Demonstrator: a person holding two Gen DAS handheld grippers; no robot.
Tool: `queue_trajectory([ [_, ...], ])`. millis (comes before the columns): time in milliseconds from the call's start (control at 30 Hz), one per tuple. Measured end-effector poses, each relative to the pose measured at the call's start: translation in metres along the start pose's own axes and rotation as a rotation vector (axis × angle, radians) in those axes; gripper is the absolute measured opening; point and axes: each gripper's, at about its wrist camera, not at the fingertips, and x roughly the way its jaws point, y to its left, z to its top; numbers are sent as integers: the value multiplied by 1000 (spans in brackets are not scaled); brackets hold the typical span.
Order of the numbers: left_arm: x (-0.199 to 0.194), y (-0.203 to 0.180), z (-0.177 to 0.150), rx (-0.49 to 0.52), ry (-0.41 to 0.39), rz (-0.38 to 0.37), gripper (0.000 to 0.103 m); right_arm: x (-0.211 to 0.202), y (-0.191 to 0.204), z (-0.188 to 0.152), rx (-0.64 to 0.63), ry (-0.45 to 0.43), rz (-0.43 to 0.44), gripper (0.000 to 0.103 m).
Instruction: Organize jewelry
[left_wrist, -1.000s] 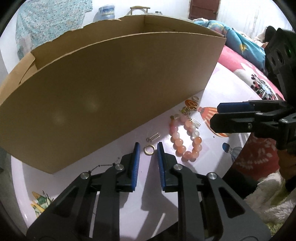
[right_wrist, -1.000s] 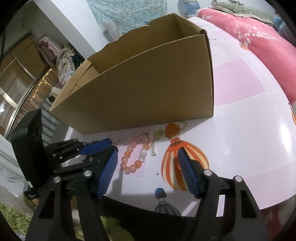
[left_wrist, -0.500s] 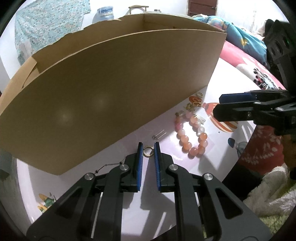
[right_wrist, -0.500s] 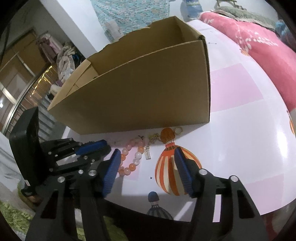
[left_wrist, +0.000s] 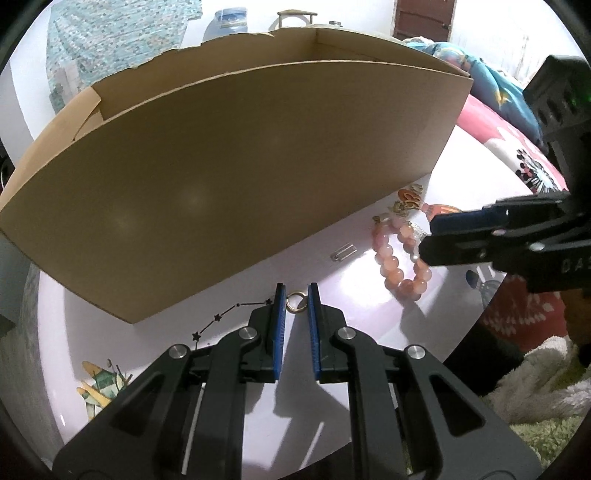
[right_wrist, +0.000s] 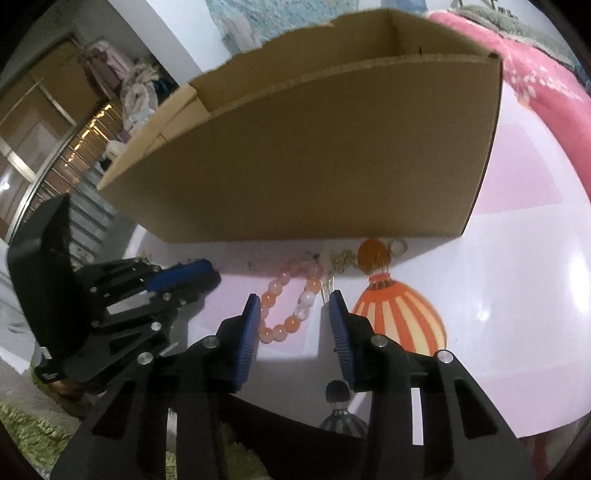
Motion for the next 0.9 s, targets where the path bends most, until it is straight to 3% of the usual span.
queue_trajectory([
  [267, 0, 1, -4, -21, -22, -11, 11, 12, 21, 1, -22, 30, -96, 24],
  [333, -1, 2, -6, -28, -30, -14, 11, 14, 25, 2, -40, 31, -136, 12],
  [367, -1, 3, -7, -30, -32, -15, 11, 16, 27, 3, -42, 33, -139, 11],
  [600, -5, 11, -13, -57, -47, -11, 11, 15, 44, 1, -75, 35, -91, 9],
  [900, -7, 12, -16, -58, -60, 1, 11, -21, 54, 10, -79, -41, -24, 9],
])
